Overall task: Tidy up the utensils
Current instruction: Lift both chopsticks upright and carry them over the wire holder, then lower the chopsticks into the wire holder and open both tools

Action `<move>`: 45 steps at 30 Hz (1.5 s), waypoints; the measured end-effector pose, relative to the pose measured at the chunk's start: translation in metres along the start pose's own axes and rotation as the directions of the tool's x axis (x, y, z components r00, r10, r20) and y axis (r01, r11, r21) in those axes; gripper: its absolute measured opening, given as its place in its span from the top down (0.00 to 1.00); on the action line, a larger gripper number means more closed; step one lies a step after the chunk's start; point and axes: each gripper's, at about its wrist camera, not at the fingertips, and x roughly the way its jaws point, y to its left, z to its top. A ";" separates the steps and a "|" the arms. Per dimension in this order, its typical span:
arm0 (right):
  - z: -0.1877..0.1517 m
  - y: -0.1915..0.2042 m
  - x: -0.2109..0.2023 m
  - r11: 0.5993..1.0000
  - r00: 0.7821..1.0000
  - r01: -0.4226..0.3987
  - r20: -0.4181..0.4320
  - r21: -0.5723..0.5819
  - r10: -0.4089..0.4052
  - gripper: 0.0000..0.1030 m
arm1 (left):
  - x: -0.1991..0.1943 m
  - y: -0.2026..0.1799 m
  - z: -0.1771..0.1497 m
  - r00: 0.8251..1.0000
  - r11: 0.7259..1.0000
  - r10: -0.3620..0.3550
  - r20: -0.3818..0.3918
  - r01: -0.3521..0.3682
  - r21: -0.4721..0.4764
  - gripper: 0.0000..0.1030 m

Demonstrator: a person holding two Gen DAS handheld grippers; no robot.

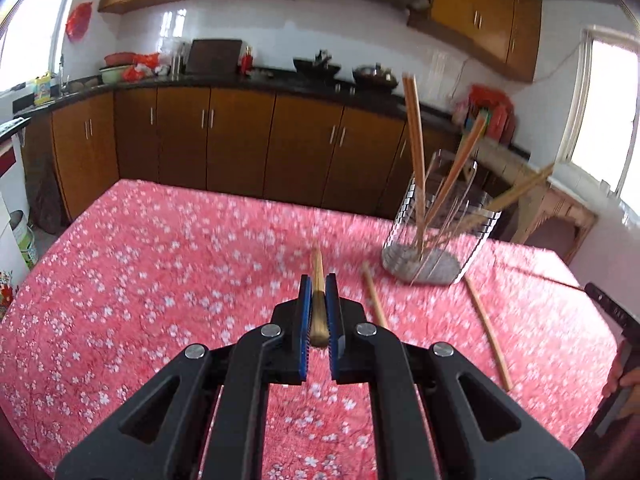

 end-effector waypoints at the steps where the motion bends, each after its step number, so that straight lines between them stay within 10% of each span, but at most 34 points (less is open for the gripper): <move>1: 0.002 0.001 -0.003 1.000 1.000 -0.006 0.015 0.001 0.006 0.92 | -0.003 0.001 0.001 1.000 1.000 -0.003 0.010 0.003 -0.008 0.93; 34: 0.111 0.021 -0.082 0.974 0.949 -0.225 0.234 0.038 0.210 0.92 | -0.072 -0.037 0.089 0.972 0.999 -0.040 0.231 0.037 0.013 0.93; 45: 0.176 0.073 -0.098 0.954 0.879 -0.299 0.381 -0.025 0.286 0.92 | -0.098 -0.114 0.150 0.898 0.984 -0.167 0.407 0.176 0.013 0.93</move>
